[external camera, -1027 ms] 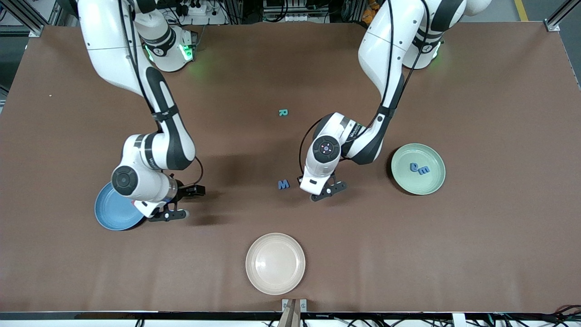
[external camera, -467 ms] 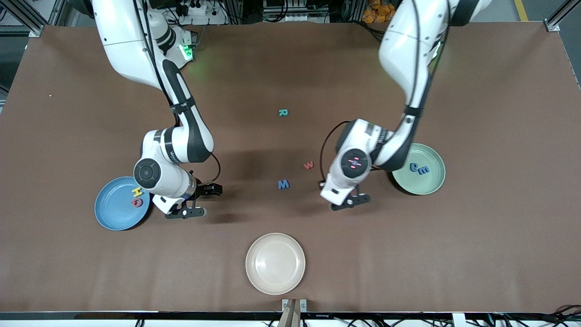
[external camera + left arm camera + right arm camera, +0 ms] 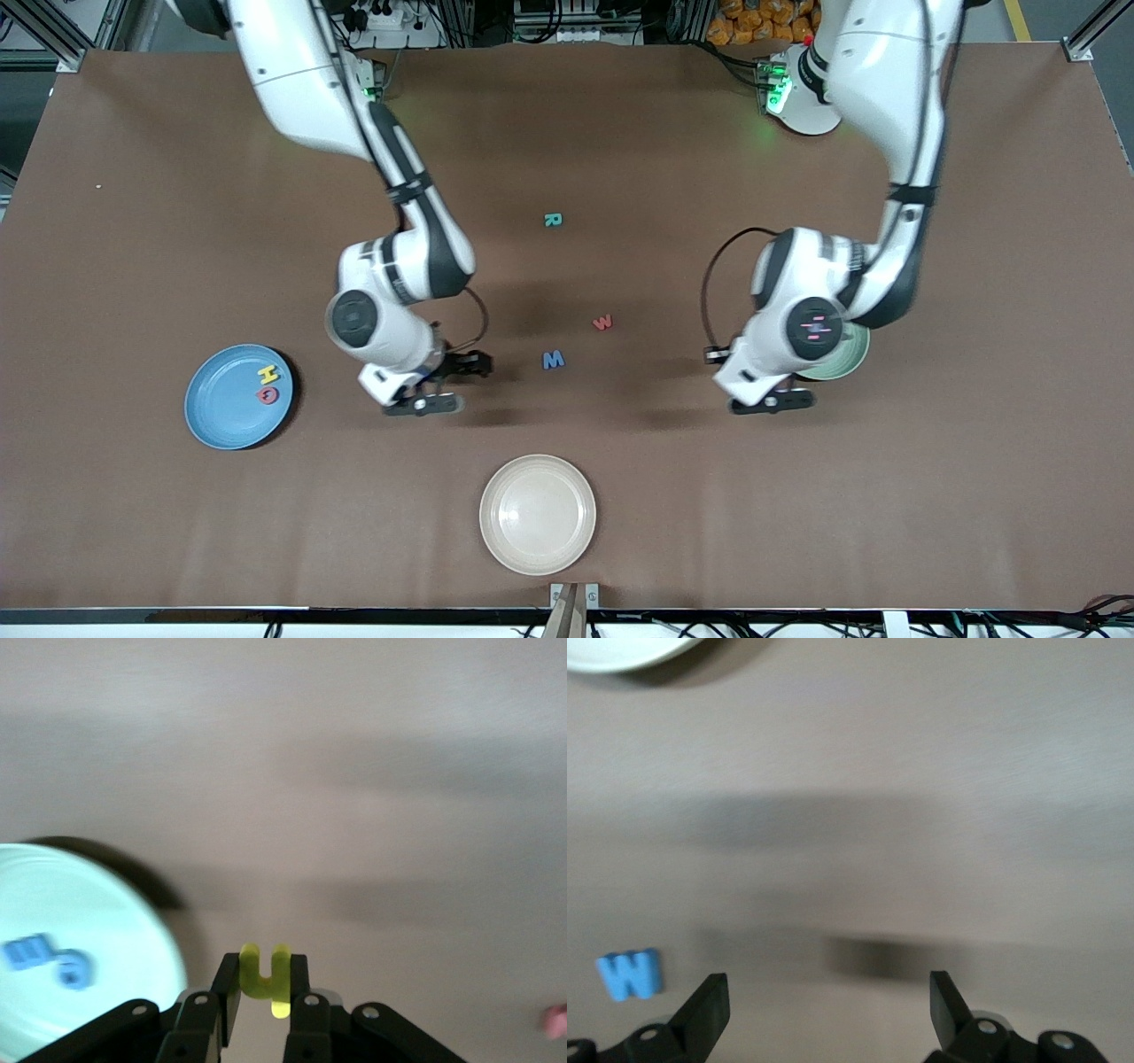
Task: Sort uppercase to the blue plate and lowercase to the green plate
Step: 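Place the u on the green plate while the right gripper lowers to the W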
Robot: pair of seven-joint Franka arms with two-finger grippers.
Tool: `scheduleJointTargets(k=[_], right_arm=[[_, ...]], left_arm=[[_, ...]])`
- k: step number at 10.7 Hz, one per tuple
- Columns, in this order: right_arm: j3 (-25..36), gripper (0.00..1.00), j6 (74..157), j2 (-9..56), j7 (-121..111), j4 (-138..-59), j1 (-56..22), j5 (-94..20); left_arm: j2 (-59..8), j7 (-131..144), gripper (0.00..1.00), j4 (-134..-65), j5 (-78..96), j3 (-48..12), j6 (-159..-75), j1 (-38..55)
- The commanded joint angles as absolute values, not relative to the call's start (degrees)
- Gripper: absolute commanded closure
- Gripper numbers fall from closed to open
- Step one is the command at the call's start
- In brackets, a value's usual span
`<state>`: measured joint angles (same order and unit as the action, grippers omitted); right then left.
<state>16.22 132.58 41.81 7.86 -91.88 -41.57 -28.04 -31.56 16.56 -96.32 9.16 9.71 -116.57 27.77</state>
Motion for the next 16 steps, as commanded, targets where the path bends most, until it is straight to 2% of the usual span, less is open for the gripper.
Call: scheduleJointTargets(k=[1, 3, 5, 8, 10, 11, 12, 16], right_arm=[[16.9, 0.00, 132.5, 44.2, 9.9, -88.5, -43.8, -29.0], [16.9, 0.00, 132.3, 45.9, 17.3, -85.8, -46.0, -26.3], [16.9, 0.00, 131.9, 48.2, 24.7, -83.1, -48.4, -22.3], [16.9, 0.00, 131.6, 51.1, 31.4, -79.3, -50.4, -21.6], [17.0, 0.00, 128.7, 53.8, 36.4, -75.0, -51.1, -20.1], [17.0, 0.00, 127.4, 54.8, 38.1, -72.8, -51.1, -18.5], [16.9, 0.00, 126.9, 55.6, 38.8, -71.6, -51.1, -17.5], [16.9, 0.00, 127.4, 56.9, 39.1, -71.4, -51.2, -17.5]], left_arm=[[-24.2, 10.7, 1.00, -106.1, 5.3, 9.1, -117.2, 23.8], [-21.0, 6.1, 1.00, -111.7, 4.0, 8.9, -119.5, 20.8], [-18.7, 2.5, 1.00, -119.2, 3.9, 9.0, -126.8, 19.2], [-18.9, 1.7, 1.00, -121.8, 4.0, 9.0, -130.3, 18.7], [-19.2, 1.8, 0.84, -122.5, 4.0, 9.0, -131.2, 18.8], [-19.1, 2.1, 0.67, -122.5, 4.0, 9.0, -131.2, 18.9], [-19.2, 2.5, 0.57, -122.4, 4.0, 9.0, -131.2, 19.0], [-18.5, 2.8, 0.44, -122.2, 4.0, 8.7, -131.2, 19.2]])
